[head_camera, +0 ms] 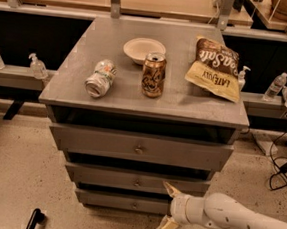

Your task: Open middle drawer

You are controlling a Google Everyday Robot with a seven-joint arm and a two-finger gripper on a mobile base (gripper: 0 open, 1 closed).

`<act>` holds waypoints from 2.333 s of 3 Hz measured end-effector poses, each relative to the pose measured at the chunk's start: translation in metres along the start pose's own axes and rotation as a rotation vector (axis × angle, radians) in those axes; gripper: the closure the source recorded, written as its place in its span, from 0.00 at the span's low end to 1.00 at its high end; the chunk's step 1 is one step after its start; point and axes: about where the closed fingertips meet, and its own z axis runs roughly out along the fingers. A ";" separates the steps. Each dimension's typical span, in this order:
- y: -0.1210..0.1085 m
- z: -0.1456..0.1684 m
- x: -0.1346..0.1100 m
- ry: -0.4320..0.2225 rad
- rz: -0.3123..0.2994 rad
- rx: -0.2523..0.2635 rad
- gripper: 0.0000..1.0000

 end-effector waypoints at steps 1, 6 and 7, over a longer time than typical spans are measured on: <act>0.000 0.001 0.000 -0.002 -0.008 0.004 0.00; -0.086 0.017 0.011 0.078 -0.075 0.133 0.00; -0.091 0.036 0.025 0.122 -0.088 0.124 0.03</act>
Offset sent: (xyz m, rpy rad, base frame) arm 0.0313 -0.0182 -0.0027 -0.0306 -0.1345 -0.0701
